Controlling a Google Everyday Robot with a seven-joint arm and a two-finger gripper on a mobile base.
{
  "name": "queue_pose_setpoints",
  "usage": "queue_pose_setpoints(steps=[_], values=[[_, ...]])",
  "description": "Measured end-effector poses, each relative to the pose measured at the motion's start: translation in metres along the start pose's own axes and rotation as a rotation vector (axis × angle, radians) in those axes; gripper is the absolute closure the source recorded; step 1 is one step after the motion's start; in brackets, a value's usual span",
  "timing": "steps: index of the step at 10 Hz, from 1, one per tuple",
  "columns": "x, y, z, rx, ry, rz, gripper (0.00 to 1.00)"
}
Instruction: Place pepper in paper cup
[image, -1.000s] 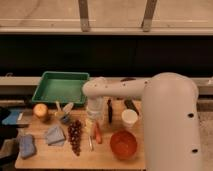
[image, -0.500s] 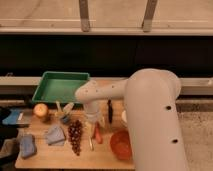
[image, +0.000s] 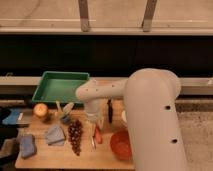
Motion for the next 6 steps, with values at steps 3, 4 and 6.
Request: queue_pose_setpoints(steps=[3, 4, 6], values=[[0.0008, -0.0031, 0.0080, -0.019, 0.002, 0.013, 0.99], [0.0003, -0.0025, 0.0077, -0.019, 0.002, 0.012, 1.00], [-0.0002, -0.0025, 0.0070, -0.019, 0.000, 0.012, 1.00]])
